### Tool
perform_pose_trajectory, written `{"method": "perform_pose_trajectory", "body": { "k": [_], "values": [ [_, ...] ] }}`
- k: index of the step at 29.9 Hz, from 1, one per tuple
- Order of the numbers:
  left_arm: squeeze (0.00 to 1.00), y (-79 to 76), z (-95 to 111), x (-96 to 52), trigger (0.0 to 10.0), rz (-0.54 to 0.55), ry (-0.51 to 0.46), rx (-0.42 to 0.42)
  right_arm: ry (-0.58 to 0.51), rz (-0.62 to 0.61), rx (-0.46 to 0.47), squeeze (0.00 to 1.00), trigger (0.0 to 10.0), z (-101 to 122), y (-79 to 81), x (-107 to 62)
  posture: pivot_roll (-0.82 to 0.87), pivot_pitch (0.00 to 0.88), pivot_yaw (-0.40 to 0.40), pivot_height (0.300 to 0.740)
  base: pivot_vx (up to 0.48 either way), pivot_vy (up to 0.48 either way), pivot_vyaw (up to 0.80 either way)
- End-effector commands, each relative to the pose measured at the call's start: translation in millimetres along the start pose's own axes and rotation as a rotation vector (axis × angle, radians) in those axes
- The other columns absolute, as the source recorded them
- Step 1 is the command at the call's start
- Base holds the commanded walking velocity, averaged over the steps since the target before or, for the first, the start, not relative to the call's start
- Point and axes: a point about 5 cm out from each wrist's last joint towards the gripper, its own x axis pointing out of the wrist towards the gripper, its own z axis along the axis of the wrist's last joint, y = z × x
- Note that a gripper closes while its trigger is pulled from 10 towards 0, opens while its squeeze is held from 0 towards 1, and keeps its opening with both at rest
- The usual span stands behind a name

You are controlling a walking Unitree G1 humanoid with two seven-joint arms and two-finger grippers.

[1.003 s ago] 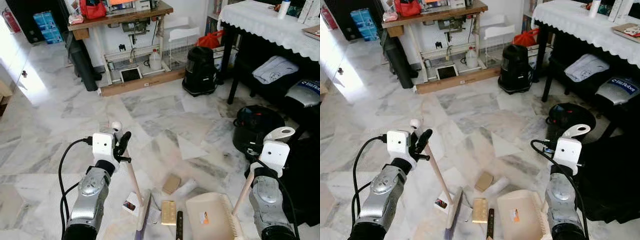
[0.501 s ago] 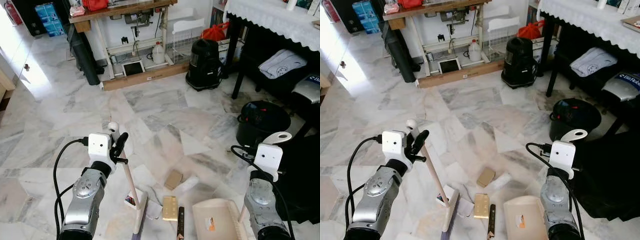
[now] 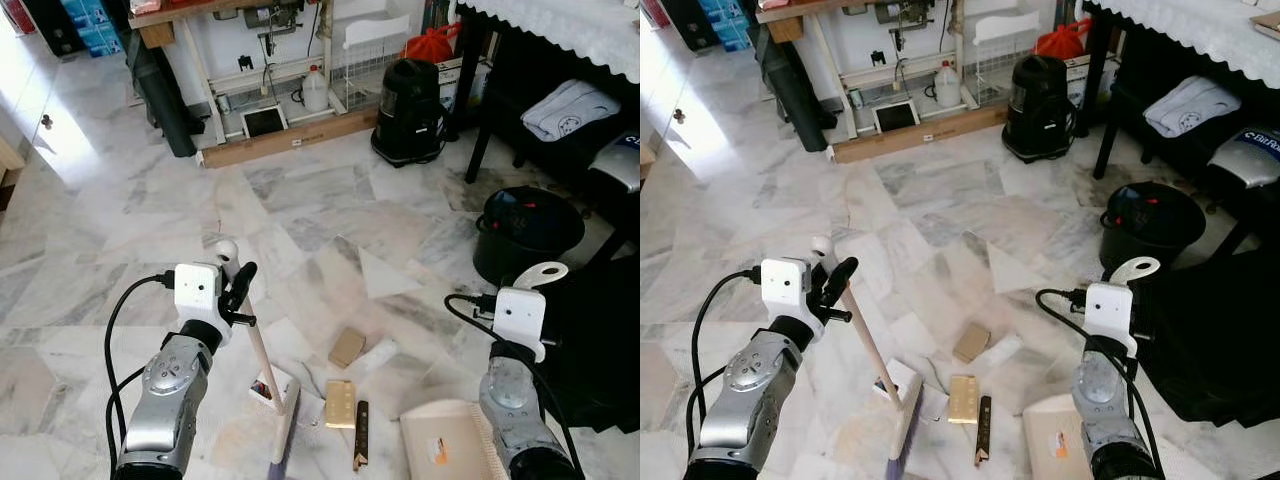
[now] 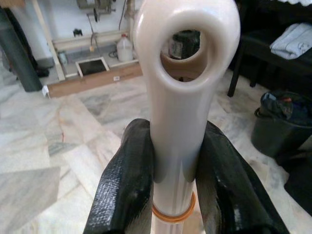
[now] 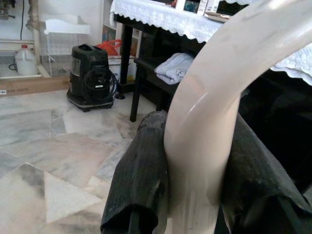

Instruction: Sweep floor

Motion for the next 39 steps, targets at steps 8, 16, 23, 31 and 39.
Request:
{"method": "perform_pose_trajectory", "body": {
  "k": [8, 16, 23, 31, 39],
  "values": [
    [0.0, 3.5, 12, -3.6, 10.0, 0.002, -0.027, 0.023, -0.078, -0.012, 0.036, 0.0, 10.0, 13, 2.8, 5.4, 0.03, 0.126, 0.119, 0.74, 0.0, 0.0, 0.0],
    [0.0, 1.8, 16, -6.6, 10.0, -0.002, -0.03, 0.022, -0.116, -0.001, 0.043, 0.0, 10.0, 21, 4.3, 13.5, 0.03, 0.117, 0.123, 0.74, 0.0, 0.0, 0.0],
    [0.0, 1.9, 26, -5.6, 10.0, 0.007, -0.048, 0.014, -0.055, 0.024, 0.052, 0.0, 10.0, 6, 10.6, 0.3, 0.07, 0.113, 0.129, 0.74, 0.0, 0.0, 0.0],
    [0.0, 1.3, 40, -10.0, 10.0, -0.003, -0.056, -0.012, 0.062, 0.076, 0.031, 0.0, 10.0, -18, 25.6, -26.7, 0.12, 0.124, 0.136, 0.74, 0.0, 0.0, 0.0],
    [0.0, -12.1, 38, 1.1, 10.0, -0.047, 0.009, -0.066, 0.052, 0.09, 0.027, 0.0, 10.0, -17, 27.9, -25.9, 0.09, 0.118, 0.133, 0.74, 0.0, 0.0, 0.0]
  ]
}}
